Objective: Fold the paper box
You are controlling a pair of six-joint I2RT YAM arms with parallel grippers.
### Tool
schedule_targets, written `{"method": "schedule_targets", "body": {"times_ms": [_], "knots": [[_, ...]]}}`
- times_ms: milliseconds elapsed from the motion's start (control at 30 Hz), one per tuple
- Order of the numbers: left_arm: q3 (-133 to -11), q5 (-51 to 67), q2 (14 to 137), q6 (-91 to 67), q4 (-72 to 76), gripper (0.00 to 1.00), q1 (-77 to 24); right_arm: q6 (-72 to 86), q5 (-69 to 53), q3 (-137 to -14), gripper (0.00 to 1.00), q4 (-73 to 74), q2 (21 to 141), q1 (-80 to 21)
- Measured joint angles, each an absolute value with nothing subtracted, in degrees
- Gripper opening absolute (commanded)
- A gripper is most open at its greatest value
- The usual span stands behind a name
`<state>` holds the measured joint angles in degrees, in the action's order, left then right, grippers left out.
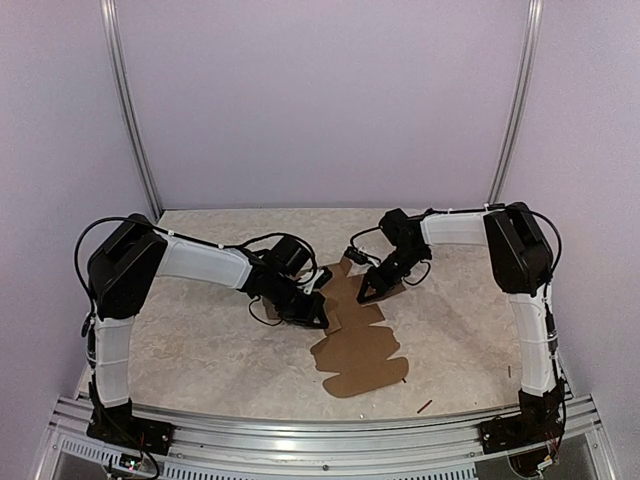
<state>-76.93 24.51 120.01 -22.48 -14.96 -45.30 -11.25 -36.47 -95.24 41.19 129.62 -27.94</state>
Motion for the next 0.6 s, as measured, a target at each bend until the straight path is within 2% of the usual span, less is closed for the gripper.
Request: {"method": "schedule_targets", "body": {"times_ms": [300,600], "knots": [[-80.3,17.5,120.5,-20.1,-19.5,0.02,-48.0,-11.3,-36.4,-95.9,0.08,40.2,130.2,-28.0],[-81.3,16.5,120.5,-19.2,-20.4,0.0,-48.4,-11.3,-36.9,-95.6,0.08,39.8,130.2,-28.0]]}}
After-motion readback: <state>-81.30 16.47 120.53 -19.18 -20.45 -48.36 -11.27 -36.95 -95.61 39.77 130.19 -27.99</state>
